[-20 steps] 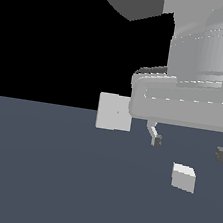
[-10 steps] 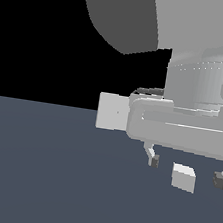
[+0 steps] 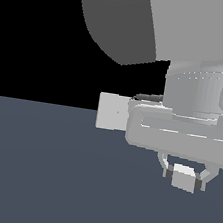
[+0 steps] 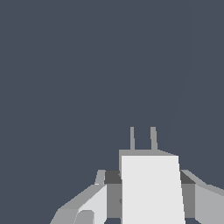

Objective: Plug the charger into the wall socket.

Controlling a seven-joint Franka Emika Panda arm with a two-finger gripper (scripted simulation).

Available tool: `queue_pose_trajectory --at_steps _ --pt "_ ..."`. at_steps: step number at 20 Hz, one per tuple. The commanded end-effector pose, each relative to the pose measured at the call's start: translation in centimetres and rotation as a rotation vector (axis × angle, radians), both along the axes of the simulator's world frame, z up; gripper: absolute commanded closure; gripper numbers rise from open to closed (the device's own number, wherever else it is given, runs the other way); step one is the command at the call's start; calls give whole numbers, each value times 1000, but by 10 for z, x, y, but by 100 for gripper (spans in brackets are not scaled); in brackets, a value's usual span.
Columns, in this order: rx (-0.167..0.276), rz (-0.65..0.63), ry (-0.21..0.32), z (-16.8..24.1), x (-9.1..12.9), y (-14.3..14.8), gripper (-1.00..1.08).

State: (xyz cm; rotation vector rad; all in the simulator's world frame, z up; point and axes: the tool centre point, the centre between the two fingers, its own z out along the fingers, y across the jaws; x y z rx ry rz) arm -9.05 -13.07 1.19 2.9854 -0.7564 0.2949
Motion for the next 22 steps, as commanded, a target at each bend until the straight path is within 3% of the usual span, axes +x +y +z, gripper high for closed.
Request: queue_pose_trajectory --at_steps 1,12,22 --pt "0 0 0 0 0 0 108" --pt "-1 43 -1 6 8 4 108" --pt "-5 290 -2 40 47 36 108"
